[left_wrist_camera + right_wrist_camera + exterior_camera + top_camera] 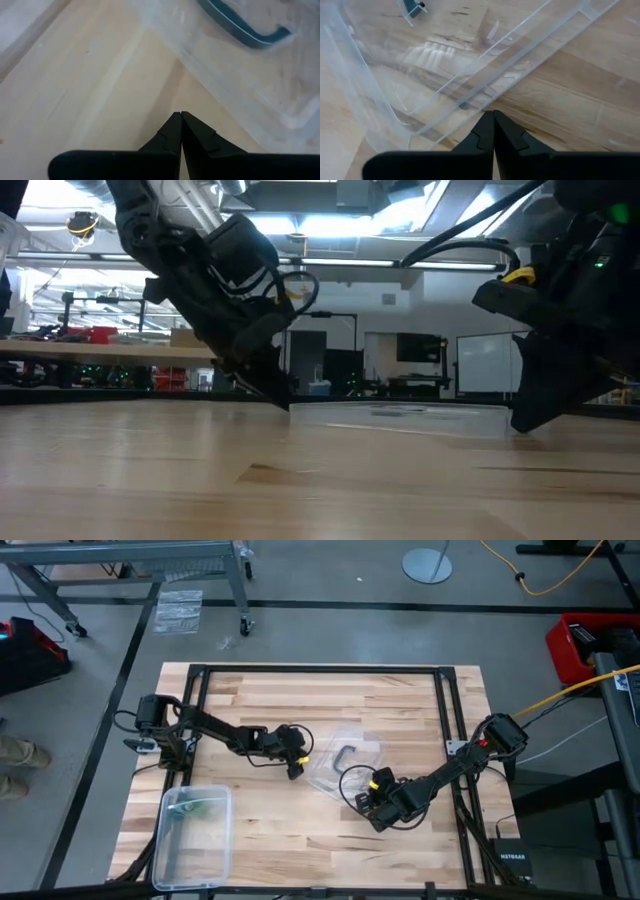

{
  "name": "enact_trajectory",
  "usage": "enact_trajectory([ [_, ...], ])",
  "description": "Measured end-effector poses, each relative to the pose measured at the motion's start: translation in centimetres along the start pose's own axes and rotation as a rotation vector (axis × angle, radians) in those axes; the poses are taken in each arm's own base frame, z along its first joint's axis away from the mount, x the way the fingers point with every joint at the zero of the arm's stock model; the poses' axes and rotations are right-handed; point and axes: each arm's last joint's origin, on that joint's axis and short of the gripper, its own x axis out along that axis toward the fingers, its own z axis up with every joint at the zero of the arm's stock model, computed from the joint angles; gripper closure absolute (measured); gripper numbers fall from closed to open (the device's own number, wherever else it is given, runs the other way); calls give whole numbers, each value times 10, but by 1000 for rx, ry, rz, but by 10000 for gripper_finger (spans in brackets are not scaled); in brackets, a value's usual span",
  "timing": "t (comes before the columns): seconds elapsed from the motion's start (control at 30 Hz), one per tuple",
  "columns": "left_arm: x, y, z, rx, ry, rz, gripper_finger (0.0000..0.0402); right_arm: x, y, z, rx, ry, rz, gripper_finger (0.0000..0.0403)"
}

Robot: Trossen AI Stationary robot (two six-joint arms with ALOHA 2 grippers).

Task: Roll bandage
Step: Put the transparent lid on the transparent bin

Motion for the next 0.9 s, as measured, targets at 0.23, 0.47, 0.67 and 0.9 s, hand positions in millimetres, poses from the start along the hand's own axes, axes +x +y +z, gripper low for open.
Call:
enact_trajectory([
  [0.23, 10, -2, -8, -83, 43, -48, 399, 1, 3, 0, 19, -30, 39, 398],
  [0.47, 16, -14, -12, -101, 4, -88, 399, 0, 6, 1, 33, -52, 67, 398],
  [0.67, 16, -17, -13, -115, 10, -96, 399, 2, 10, 4, 22, -84, 106, 398],
  [0.9, 15, -17, -13, -123, 18, -103, 399, 1, 11, 5, 28, -160, 123, 398],
])
